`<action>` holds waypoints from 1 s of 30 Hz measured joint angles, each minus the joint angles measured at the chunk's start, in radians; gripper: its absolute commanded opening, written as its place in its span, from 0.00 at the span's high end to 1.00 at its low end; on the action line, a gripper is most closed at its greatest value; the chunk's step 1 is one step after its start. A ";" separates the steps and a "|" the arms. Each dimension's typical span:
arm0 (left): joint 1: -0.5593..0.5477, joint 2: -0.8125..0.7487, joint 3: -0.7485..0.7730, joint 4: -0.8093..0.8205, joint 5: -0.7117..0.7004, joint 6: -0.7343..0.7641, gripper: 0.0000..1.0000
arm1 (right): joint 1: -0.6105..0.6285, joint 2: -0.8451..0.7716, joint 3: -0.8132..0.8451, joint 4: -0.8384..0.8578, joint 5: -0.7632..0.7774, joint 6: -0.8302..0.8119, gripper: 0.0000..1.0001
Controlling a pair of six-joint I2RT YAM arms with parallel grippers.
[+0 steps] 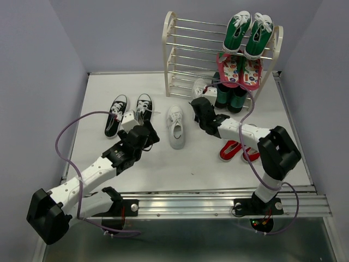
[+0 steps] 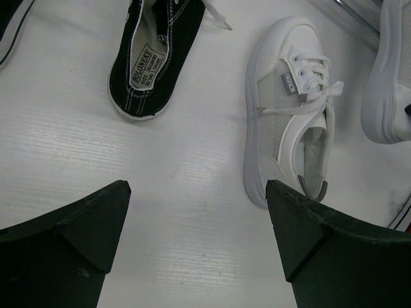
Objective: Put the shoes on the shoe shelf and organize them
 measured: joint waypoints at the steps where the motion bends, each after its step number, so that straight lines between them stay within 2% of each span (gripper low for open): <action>1: 0.003 0.005 0.005 0.000 0.000 0.002 0.01 | -0.013 0.014 0.011 0.002 -0.011 -0.003 0.99; 13: 0.051 0.068 0.046 0.023 0.021 0.035 0.01 | -0.115 0.179 0.178 0.031 -0.068 -0.044 0.99; 30: 0.085 0.104 0.063 0.033 0.080 0.056 0.01 | -0.143 0.361 0.393 0.058 -0.060 -0.052 0.99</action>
